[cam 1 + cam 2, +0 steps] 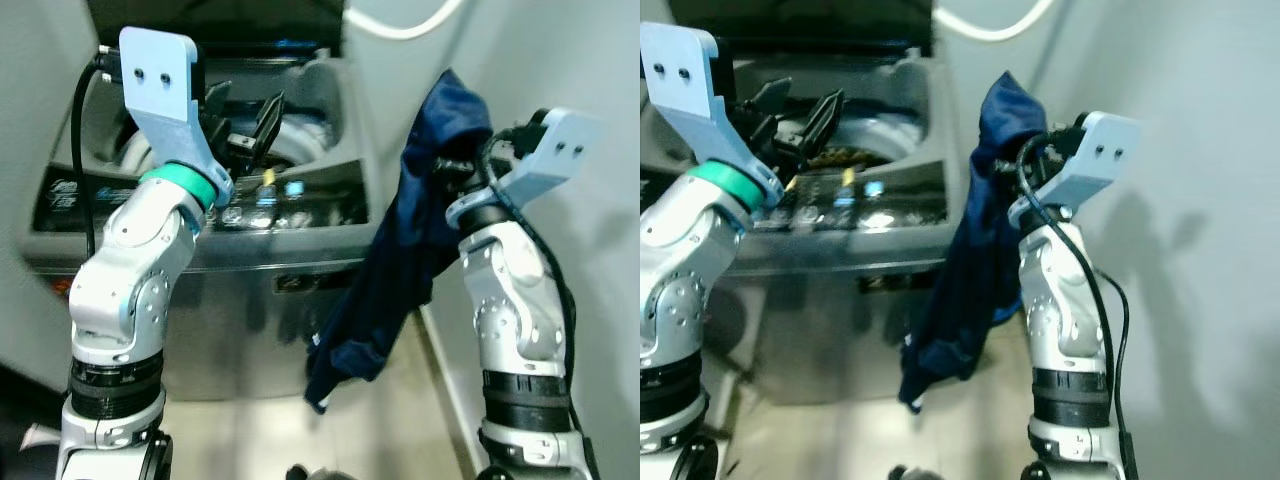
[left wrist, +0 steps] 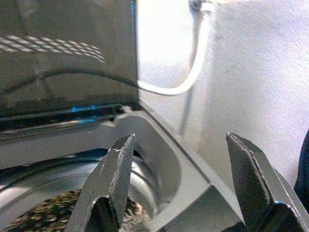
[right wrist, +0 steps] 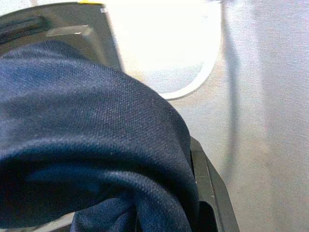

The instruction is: Clothes washing

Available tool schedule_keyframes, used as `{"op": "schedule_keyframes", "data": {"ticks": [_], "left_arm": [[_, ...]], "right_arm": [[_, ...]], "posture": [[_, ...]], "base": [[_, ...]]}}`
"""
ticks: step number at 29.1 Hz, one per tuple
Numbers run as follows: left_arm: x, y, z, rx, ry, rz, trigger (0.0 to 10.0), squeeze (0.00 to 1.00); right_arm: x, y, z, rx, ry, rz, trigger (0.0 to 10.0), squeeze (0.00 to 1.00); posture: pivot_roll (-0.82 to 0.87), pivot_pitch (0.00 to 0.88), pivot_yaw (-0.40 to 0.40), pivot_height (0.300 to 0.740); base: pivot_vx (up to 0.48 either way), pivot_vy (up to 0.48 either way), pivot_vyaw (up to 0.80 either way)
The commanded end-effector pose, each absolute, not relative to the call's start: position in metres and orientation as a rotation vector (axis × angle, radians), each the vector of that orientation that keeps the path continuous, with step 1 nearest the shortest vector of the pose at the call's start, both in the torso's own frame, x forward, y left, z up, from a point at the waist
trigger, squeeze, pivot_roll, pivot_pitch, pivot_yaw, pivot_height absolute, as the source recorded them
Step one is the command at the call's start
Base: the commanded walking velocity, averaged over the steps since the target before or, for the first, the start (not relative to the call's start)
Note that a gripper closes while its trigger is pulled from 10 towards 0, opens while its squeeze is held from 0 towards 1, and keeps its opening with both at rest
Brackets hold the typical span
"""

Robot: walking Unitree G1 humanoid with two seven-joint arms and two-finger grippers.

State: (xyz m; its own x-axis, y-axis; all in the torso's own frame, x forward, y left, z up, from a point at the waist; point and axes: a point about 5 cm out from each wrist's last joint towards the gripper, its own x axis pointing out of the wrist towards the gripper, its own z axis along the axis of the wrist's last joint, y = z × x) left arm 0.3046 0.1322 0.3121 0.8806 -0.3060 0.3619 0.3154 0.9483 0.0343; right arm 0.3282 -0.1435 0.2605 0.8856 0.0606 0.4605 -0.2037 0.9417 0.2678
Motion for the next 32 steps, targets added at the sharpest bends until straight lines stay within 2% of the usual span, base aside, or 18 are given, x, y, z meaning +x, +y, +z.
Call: {"op": "schedule_keyframes", "data": {"ticks": [1,5,22,32], "left_arm": [[0.3047,0.1313,0.3094,-0.027,-0.359,-0.326,10.0,0.00],[0.3048,0.1312,0.3095,-0.031,-0.357,-0.326,10.0,0.00],[0.3030,0.1300,0.3093,-0.029,-0.357,-0.323,10.0,0.00],[0.3038,0.1298,0.3090,-0.014,-0.359,-0.317,10.0,0.00]], "right_arm": [[0.3266,-0.1458,0.2614,0.320,-0.476,0.127,10.0,0.00],[0.3262,-0.1453,0.2611,0.313,-0.479,0.129,10.0,0.00],[0.3261,-0.1438,0.2606,0.305,-0.476,0.139,10.0,0.00],[0.3260,-0.1432,0.2604,0.302,-0.475,0.142,10.0,0.00]], "posture": [[0.06,0.061,0.030,0.740],[0.06,0.063,0.029,0.740],[0.06,0.066,0.027,0.740],[0.06,0.071,0.026,0.740]], "base": [[0.000,0.000,-0.80],[0.000,0.000,-0.20],[0.000,0.480,0.00],[0.000,0.000,0.00]]}}
